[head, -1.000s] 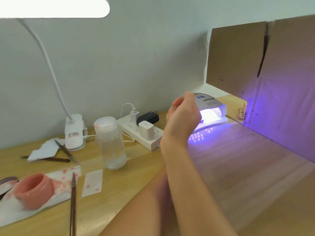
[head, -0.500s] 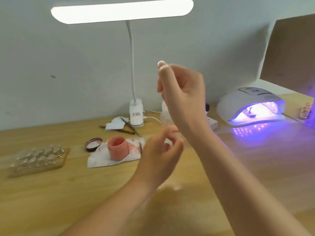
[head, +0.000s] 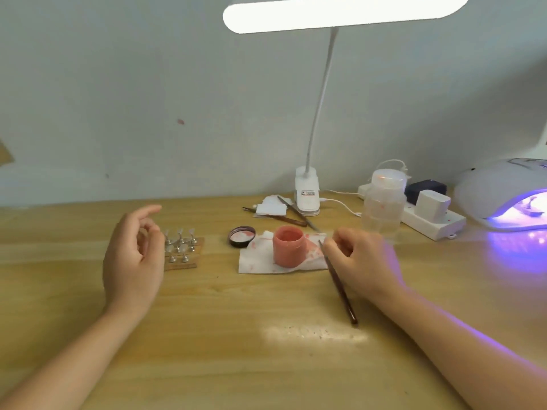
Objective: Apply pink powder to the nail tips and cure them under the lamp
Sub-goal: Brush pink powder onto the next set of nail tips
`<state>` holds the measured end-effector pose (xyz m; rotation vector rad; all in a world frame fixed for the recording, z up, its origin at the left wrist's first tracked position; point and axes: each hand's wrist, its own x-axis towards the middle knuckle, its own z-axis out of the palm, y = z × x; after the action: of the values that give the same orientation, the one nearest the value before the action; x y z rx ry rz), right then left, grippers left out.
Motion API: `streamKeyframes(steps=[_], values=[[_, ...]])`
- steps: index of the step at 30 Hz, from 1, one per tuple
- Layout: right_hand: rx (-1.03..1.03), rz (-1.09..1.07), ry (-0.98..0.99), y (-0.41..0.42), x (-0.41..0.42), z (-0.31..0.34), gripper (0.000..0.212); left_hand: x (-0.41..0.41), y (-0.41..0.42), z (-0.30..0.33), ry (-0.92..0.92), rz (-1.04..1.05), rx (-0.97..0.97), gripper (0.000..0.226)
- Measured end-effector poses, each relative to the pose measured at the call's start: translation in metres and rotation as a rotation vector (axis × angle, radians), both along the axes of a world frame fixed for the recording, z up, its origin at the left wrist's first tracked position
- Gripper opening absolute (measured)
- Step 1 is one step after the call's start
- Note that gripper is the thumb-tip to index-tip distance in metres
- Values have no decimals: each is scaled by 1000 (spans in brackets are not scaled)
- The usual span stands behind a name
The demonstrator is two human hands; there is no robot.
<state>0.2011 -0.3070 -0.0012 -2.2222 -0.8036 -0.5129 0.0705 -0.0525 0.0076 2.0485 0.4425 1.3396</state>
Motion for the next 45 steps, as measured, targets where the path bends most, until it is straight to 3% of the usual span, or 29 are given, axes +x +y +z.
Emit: streamKeyframes(steps=[6, 11, 15, 20, 24, 27, 31, 35, 37, 39, 41, 45], values=[[-326, -82, 49, 1, 1, 2, 29, -8, 31, -7, 228, 238, -14, 52], [-515, -48, 39, 0, 1, 9, 24, -13, 47, -16, 594, 161, -226, 71], [-631, 5, 65, -1, 2, 18, 16, -13, 51, -15, 597, 130, -251, 81], [-640, 89, 82, -3, 2, 21, 11, -17, 57, -9, 542, 51, -322, 87], [-605, 139, 179, -5, 6, 27, 12, -22, 59, 0, 633, -6, -358, 86], [-471, 190, 238, -9, 9, 35, 9, -25, 57, 5, 711, -66, -369, 76], [-175, 252, 446, -17, 9, 50, 23, -30, 57, 12, 756, -82, -374, 71], [454, 385, 877, -18, 6, 60, 36, -33, 57, 17, 797, -95, -325, 55], [870, 567, 1163, -16, 5, 64, 24, -34, 56, 22, 836, -172, -281, 40], [1143, 665, 1295, -15, 5, 66, 12, -34, 53, 25, 877, -247, -227, 31], [1241, 691, 1320, -14, 7, 63, 14, -32, 46, 27, 872, -289, -196, 26], [1248, 679, 1316, -15, 9, 58, 17, -24, 25, 30, 842, -389, -172, 22]])
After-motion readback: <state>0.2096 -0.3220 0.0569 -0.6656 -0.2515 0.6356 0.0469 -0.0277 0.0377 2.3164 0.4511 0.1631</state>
